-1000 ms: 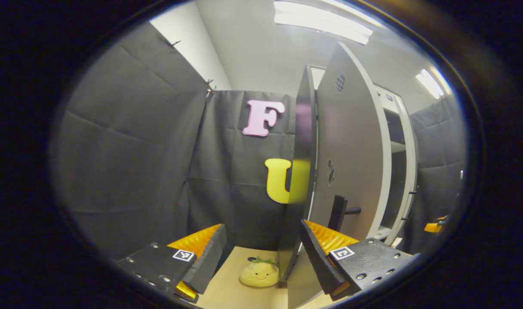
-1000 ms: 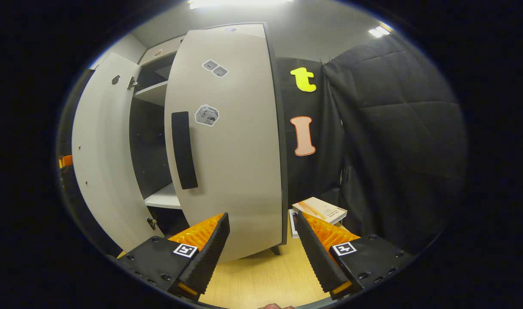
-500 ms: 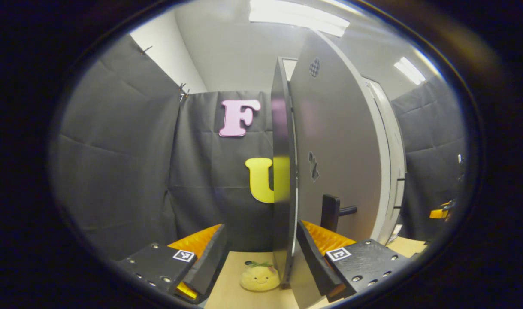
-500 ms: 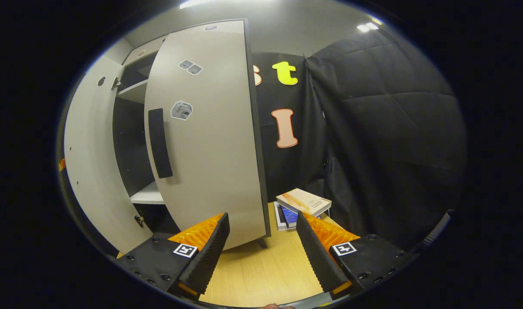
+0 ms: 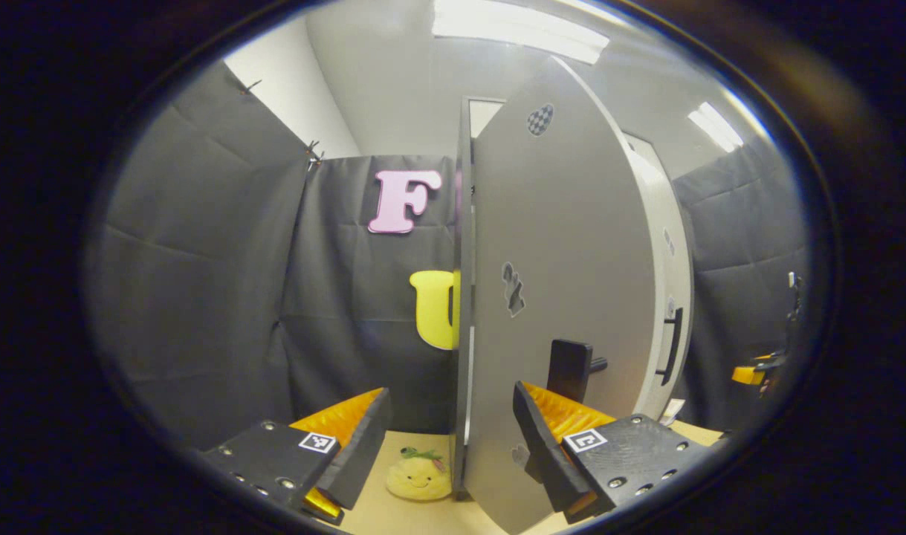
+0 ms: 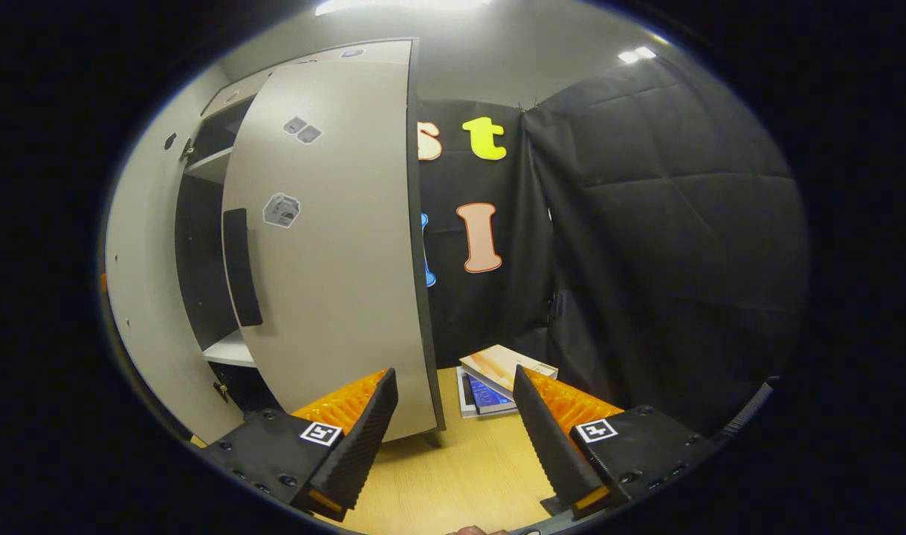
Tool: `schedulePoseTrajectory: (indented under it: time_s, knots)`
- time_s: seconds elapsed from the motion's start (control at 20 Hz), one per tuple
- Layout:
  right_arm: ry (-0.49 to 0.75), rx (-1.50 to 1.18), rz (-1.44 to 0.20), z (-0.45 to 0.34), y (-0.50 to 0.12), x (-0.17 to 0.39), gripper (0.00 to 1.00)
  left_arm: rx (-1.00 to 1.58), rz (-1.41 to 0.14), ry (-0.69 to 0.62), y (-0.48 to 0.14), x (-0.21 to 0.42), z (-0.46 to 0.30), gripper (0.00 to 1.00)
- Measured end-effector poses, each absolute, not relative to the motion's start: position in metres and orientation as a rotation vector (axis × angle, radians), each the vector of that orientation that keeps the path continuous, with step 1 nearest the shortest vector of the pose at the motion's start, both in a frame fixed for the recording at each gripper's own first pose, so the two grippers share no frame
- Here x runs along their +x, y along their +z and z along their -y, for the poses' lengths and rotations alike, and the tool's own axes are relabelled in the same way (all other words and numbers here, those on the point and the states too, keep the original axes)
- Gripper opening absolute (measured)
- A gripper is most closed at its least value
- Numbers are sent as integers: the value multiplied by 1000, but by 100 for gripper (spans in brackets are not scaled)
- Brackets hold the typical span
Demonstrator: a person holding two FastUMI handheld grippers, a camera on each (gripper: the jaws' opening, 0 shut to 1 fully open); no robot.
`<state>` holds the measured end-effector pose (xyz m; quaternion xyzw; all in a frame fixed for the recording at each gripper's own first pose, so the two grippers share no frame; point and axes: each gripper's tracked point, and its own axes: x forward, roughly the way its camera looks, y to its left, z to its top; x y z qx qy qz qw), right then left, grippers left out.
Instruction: Grab one shoe with the right hand and put it into the shoe cabinet, grab the other shoe with the left hand and put it into the shoe cabinet; then close the right door with the right hand and the left door with the left hand.
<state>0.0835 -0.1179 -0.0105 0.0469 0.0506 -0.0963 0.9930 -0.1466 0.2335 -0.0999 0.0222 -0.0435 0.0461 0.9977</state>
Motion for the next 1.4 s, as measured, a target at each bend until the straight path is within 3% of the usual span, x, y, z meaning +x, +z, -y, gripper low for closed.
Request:
schedulePoseTrajectory:
  time_s: [0.25, 0.45, 1.0, 1.4]
  knots:
    - [-141, 72, -86, 134, -3, 103, 98, 32, 81, 266, -103, -158, -220, 92]
    - [-80, 77, -105, 136, -8, 114, 98, 32, 71, 321, -105, -159, -208, 93]
    - [-53, 95, -115, 163, -13, 114, 98, 33, 33, 247, -124, -99, -111, 93]
    - [-84, 107, -90, 146, 0, 106, 98, 45, 39, 141, -120, -119, -97, 95]
